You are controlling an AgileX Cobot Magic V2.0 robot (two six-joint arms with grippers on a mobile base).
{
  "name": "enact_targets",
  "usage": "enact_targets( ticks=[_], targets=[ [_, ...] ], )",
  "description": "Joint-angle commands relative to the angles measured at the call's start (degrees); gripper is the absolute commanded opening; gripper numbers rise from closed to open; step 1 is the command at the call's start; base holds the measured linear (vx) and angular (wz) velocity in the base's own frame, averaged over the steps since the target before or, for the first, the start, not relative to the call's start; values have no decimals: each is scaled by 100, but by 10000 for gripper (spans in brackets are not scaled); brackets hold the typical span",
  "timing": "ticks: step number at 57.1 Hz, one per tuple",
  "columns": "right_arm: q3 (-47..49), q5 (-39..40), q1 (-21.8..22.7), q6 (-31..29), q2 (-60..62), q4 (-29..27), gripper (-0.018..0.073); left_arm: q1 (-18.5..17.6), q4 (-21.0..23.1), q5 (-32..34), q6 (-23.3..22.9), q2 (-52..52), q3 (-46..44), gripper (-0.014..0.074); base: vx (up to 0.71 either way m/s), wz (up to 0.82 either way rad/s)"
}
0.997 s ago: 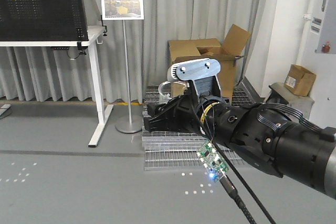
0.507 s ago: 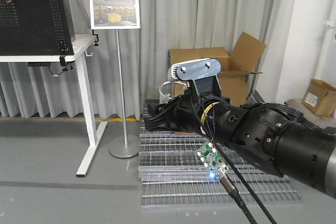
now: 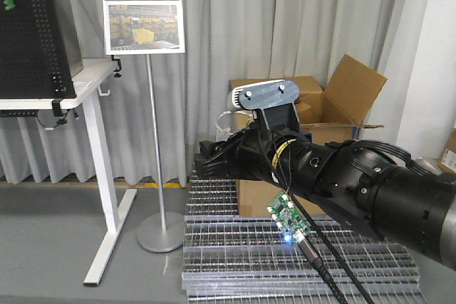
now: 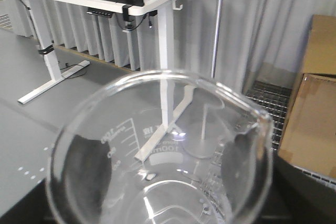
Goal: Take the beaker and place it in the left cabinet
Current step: 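Hold the beaker in the right gripper while the base drives to the cabinet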
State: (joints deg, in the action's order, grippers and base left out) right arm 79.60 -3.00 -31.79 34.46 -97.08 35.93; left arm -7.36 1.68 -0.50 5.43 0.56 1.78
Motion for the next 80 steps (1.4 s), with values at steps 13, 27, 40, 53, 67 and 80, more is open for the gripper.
enact_targets(
  ticks=[13,27,40,53,67,80],
  targets=[
    [227,375,22,-9,303,33,103,-9,42,478,-19,102,93,1,41,-5],
    [227,375,22,-9,303,33,103,-9,42,478,-19,102,93,1,33,-12],
    [227,375,22,-9,303,33,103,-9,42,478,-19,102,93,1,25,-35],
    [227,375,22,-9,303,33,103,-9,42,478,-19,102,93,1,20,-64],
    [227,375,22,-9,303,33,103,-9,42,478,-19,102,93,1,18,-74],
    [227,375,22,-9,303,33,103,-9,42,478,-19,102,93,1,19,-73]
  ],
)
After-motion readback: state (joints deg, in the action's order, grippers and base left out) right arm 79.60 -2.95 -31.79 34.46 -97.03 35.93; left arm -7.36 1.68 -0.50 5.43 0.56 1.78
